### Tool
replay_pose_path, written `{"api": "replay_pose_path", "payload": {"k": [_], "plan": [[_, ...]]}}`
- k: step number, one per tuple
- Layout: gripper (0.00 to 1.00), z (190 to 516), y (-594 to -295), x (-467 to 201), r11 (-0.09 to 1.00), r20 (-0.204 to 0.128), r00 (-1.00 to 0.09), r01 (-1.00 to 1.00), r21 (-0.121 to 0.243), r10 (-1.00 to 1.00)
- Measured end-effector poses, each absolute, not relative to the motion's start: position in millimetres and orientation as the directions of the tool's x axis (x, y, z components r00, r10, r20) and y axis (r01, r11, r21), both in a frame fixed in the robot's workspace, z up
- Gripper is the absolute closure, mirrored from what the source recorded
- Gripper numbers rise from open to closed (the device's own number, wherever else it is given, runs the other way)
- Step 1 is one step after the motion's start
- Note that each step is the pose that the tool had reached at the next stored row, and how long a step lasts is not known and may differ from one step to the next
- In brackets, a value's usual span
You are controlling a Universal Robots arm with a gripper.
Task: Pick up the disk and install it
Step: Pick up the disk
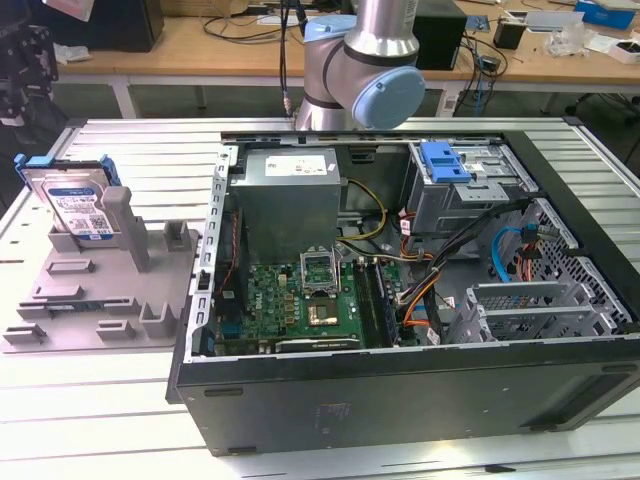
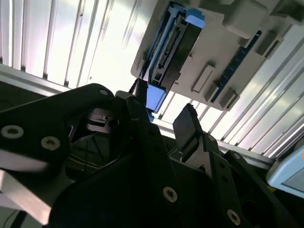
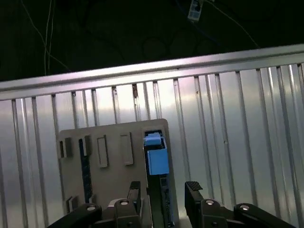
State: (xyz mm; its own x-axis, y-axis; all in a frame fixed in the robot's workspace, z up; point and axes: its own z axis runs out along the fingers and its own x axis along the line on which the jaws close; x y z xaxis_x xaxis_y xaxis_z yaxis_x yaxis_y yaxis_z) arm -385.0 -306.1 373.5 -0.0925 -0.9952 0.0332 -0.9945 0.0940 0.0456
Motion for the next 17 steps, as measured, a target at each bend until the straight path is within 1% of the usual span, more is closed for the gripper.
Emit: {"api": "replay_pose_path", "payload": {"k": [5,11,17], "plan": [[0.5,372.8,-306.1,-385.2,-0.014,0.034,0.016,-0.999,0.046,-0.999],[0.5,372.8,-306.1,-385.2,-0.023,0.035,0.025,-0.999,0.044,-0.999],[0.5,371.2,-306.1,-385.8,-0.018,0.036,0.019,-0.999,0.031,-0.999]]}}
